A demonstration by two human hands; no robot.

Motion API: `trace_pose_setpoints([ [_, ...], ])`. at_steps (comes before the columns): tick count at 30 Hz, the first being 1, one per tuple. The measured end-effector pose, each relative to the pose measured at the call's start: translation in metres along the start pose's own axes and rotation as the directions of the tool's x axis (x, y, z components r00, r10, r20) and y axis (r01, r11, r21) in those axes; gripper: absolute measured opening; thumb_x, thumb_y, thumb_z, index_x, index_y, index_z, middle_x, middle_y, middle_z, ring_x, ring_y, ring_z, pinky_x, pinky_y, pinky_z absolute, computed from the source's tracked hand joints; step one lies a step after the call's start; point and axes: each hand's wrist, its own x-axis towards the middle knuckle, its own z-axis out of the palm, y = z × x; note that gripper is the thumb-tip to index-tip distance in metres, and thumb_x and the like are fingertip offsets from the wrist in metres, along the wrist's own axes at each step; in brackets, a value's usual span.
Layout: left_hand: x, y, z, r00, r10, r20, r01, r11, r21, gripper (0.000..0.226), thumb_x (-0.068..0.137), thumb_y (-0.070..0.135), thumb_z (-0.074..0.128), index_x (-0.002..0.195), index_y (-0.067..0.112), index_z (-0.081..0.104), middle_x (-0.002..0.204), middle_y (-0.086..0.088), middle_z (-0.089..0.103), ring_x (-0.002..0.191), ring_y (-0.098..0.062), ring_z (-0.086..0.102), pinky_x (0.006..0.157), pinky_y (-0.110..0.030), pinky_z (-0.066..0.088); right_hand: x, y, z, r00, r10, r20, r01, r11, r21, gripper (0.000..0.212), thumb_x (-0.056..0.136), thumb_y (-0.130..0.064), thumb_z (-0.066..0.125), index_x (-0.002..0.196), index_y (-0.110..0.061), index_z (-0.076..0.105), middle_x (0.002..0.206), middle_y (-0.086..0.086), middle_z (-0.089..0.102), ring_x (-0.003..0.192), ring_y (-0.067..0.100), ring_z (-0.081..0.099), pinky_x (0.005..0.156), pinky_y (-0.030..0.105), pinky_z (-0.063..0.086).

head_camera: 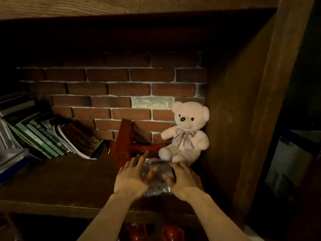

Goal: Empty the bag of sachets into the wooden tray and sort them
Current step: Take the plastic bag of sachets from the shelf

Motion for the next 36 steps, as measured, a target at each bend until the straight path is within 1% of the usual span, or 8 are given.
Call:
trace_pose_setpoints([
  [8,0.028,-0.008,0.034,0.984,-0.129,0.119,0.114,0.986,0.123,0.071,0.093,0.071,0.026,0.155,0.038,0.016,0.157,-0.006,0.041,0.148,-0.03,0.031,0.122,-0.048,0.021,0.016,-0.003,0.019,0.998,0.041,-0.052,-0.037,0.996,0.078,0.036,0.095,-0.041,0.059,0.13,-0.036,0.057,0.133,-0.006,0.06,0.122,0.021,0.059,0.097,0.037,0.051],
  [13,0.028,-0.01,0.042,0.981,-0.101,0.164,0.097,0.995,0.034,0.056,0.091,0.064,0.041,0.141,0.04,0.033,0.138,-0.003,0.06,0.137,-0.029,0.046,0.118,-0.046,0.028,0.023,-0.013,0.031,0.984,0.163,-0.064,-0.143,0.959,0.244,0.035,0.09,-0.035,0.067,0.124,-0.033,0.062,0.124,-0.005,0.069,0.117,0.02,0.065,0.096,0.037,0.057],
  [21,0.018,-0.019,0.027,0.993,-0.08,0.086,0.094,0.982,-0.165,0.044,0.084,0.047,0.067,0.122,0.038,0.046,0.124,0.007,0.063,0.12,-0.021,0.061,0.104,-0.043,0.048,0.024,-0.026,0.037,0.936,0.349,-0.048,-0.304,0.869,0.39,0.028,0.088,-0.02,0.072,0.115,-0.025,0.066,0.119,0.001,0.07,0.114,0.025,0.066,0.093,0.032,0.055],
  [26,0.01,-0.025,0.012,1.0,0.0,-0.016,-0.004,0.971,-0.24,0.049,0.079,0.036,0.076,0.121,0.038,0.051,0.125,0.01,0.058,0.109,-0.018,0.066,0.091,-0.032,0.055,0.023,-0.032,0.037,0.904,0.427,0.04,-0.39,0.781,0.488,0.036,0.084,-0.028,0.079,0.114,-0.025,0.06,0.122,0.001,0.066,0.115,0.024,0.064,0.096,0.039,0.057],
  [29,0.004,-0.031,0.005,0.995,0.078,-0.069,-0.098,0.927,-0.363,0.045,0.075,0.028,0.077,0.113,0.04,0.056,0.122,0.018,0.057,0.107,-0.014,0.066,0.093,-0.032,0.056,0.025,-0.038,0.042,0.875,0.479,0.07,-0.434,0.71,0.554,0.06,0.081,-0.034,0.081,0.134,-0.023,0.055,0.135,0.003,0.061,0.124,0.026,0.062,0.1,0.041,0.055],
  [32,0.0,-0.035,-0.001,0.982,0.142,-0.125,-0.185,0.863,-0.47,0.041,0.07,0.025,0.082,0.099,0.041,0.059,0.111,0.023,0.058,0.099,-0.003,0.065,0.089,-0.029,0.058,0.028,-0.042,0.044,0.839,0.533,0.105,-0.458,0.589,0.666,0.076,0.083,-0.042,0.077,0.147,-0.023,0.043,0.137,0.008,0.061,0.115,0.03,0.068,0.083,0.043,0.063],
  [34,-0.001,-0.036,-0.006,0.974,0.163,-0.16,-0.222,0.838,-0.499,0.043,0.069,0.02,0.084,0.097,0.041,0.06,0.11,0.024,0.057,0.097,0.002,0.063,0.088,-0.027,0.058,0.028,-0.045,0.038,0.828,0.548,0.119,-0.444,0.512,0.735,0.067,0.087,-0.046,0.073,0.144,-0.023,0.046,0.127,0.01,0.067,0.098,0.027,0.074,0.063,0.034,0.063],
  [36,-0.002,-0.035,-0.012,0.963,0.175,-0.204,-0.256,0.831,-0.494,0.046,0.068,0.015,0.086,0.094,0.04,0.058,0.108,0.023,0.056,0.095,0.003,0.062,0.084,-0.026,0.058,0.029,-0.047,0.028,0.819,0.561,0.122,-0.423,0.446,0.788,0.054,0.089,-0.05,0.07,0.133,-0.021,0.057,0.112,0.008,0.072,0.085,0.023,0.074,0.055,0.029,0.057],
])
